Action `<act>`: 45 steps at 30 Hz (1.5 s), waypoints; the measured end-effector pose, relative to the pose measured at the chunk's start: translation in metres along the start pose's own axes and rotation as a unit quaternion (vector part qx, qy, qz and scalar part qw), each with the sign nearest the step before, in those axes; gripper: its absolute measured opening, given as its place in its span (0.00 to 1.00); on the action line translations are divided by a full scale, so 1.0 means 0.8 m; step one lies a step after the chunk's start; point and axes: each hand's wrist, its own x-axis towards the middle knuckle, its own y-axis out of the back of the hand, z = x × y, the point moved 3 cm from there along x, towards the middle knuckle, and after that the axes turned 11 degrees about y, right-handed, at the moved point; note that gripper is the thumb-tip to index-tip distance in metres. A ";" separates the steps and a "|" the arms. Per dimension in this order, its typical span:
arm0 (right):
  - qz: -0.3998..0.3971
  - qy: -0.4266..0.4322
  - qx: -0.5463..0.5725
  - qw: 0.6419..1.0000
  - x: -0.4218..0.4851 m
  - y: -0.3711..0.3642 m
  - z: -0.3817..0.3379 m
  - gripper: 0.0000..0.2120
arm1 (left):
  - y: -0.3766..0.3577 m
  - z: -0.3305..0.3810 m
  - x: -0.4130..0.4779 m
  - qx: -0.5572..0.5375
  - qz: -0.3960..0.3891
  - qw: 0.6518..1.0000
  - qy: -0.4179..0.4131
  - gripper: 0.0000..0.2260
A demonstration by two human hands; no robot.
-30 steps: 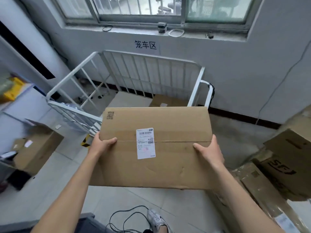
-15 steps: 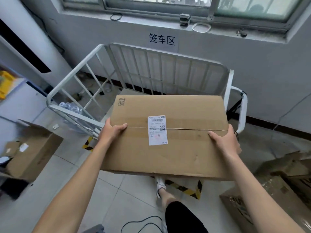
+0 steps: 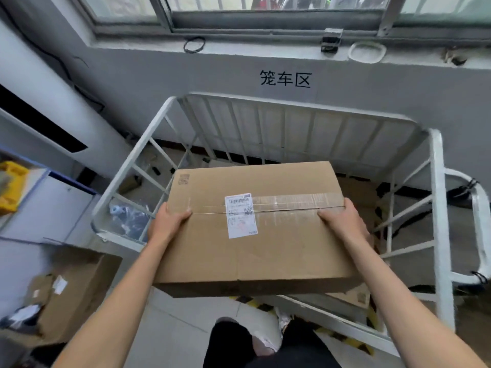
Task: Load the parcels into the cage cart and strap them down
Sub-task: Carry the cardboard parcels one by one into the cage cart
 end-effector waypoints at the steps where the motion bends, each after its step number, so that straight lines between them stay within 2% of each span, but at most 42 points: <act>1: 0.000 -0.007 0.004 1.000 0.008 -0.015 -0.011 0.23 | 0.007 0.005 0.021 -0.007 -0.009 1.000 -0.003 0.24; 8: 0.026 -0.063 0.039 0.997 0.078 -0.140 -0.072 0.23 | 0.044 0.066 0.208 0.039 -0.041 0.997 -0.042 0.25; 12: 0.067 -0.096 0.104 0.988 0.104 -0.240 -0.086 0.28 | 0.044 0.076 0.331 0.059 -0.078 0.993 -0.069 0.25; 16: 0.073 -0.152 0.137 0.976 0.128 -0.341 -0.078 0.33 | 0.021 0.058 0.449 0.082 -0.118 0.988 -0.058 0.29; 19: 0.077 -0.185 0.127 0.972 0.154 -0.409 -0.054 0.32 | -0.014 0.033 0.530 0.103 -0.147 0.983 -0.035 0.34; 23: 0.044 -0.216 0.099 0.970 0.203 -0.488 -0.002 0.38 | -0.075 -0.007 0.627 0.128 -0.173 0.976 -0.019 0.37; 27: -0.002 -0.213 0.093 0.973 0.269 -0.555 0.074 0.40 | -0.153 -0.045 0.709 0.127 -0.177 0.976 -0.012 0.41; 31: 0.005 -0.194 0.090 0.977 0.338 -0.600 0.152 0.39 | -0.256 -0.087 0.779 0.124 -0.191 0.973 -0.023 0.48; 33: 0.010 -0.169 0.057 0.984 0.369 -0.613 0.183 0.37 | -0.310 -0.110 0.803 0.118 -0.204 0.972 -0.014 0.47; 35: -0.003 -0.139 -0.012 0.990 0.386 -0.627 0.212 0.36 | -0.360 -0.136 0.823 0.112 -0.219 0.969 0.007 0.43; 39: -0.078 -0.054 -0.134 0.987 0.370 -0.682 0.244 0.35 | -0.412 -0.176 0.837 0.127 -0.192 0.973 0.015 0.41; 41: -0.142 -0.043 -0.200 0.968 0.346 -0.714 0.247 0.40 | -0.412 -0.181 0.817 0.171 -0.150 0.973 -0.033 0.42; 42: -0.171 -0.047 -0.238 0.955 0.332 -0.729 0.246 0.44 | -0.410 -0.182 0.798 0.217 -0.123 0.965 -0.082 0.43; 43: -0.193 -0.054 -0.270 0.942 0.321 -0.742 0.245 0.47 | -0.410 -0.185 0.775 0.266 -0.111 0.947 -0.144 0.44; 45: -0.211 -0.080 -0.298 0.927 0.306 -0.759 0.242 0.52 | -0.417 -0.199 0.721 0.355 -0.167 0.893 -0.219 0.48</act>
